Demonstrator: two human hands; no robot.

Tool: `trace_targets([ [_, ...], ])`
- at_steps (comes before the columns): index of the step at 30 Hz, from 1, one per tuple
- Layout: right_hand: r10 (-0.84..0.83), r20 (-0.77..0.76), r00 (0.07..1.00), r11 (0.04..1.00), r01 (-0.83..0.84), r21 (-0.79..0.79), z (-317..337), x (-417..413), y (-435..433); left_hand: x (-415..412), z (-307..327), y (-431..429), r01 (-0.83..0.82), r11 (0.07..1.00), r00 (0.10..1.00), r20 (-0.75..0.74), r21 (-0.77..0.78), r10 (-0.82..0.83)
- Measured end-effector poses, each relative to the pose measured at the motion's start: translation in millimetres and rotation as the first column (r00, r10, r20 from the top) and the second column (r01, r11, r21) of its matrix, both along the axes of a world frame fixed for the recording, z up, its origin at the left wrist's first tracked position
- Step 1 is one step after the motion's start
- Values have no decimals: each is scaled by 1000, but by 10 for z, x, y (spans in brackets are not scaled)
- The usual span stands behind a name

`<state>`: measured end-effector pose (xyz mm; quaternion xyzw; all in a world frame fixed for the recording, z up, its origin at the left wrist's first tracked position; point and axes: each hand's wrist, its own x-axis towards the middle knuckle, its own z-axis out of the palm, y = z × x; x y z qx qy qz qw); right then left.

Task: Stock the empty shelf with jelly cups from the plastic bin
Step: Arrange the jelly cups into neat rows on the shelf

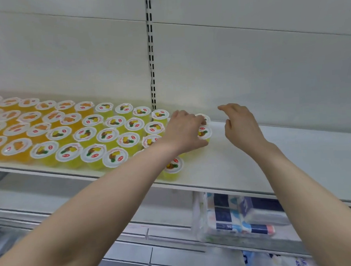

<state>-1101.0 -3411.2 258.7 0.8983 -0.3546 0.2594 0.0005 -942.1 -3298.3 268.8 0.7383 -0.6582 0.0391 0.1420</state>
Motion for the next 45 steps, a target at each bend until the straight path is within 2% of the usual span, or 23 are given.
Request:
trace_targets([
  [3,-5,0,1000,1000,5,-20,-12,-28,-1,-12,-89,-48,-5,999,999,49,37,3],
  [14,-15,-17,1000,999,15,-43,89,5,71,26,-89,-39,7,998,999,32,61,-9],
  [18,12,-11,1000,996,-13,-84,254,120,184,128,38,94,25,1000,1000,-1,-15,-25],
  [23,73,-56,996,984,-81,-158,439,404,419,460,210,444,11,989,999,49,-151,-4],
  [32,190,-172,967,952,-224,-208,512,1254,1157,1506,405,1589,-120,943,958,215,-310,192],
  [36,273,-166,948,918,-308,-249,492,1771,1651,2039,393,2319,-173,914,917,278,-367,286],
  [41,387,-159,908,873,-416,-256,406,2520,2441,2677,319,3352,-261,889,861,327,-375,391],
  [45,493,-177,852,811,-523,-261,267,3168,3143,3115,191,4204,-365,869,828,311,-333,467],
])
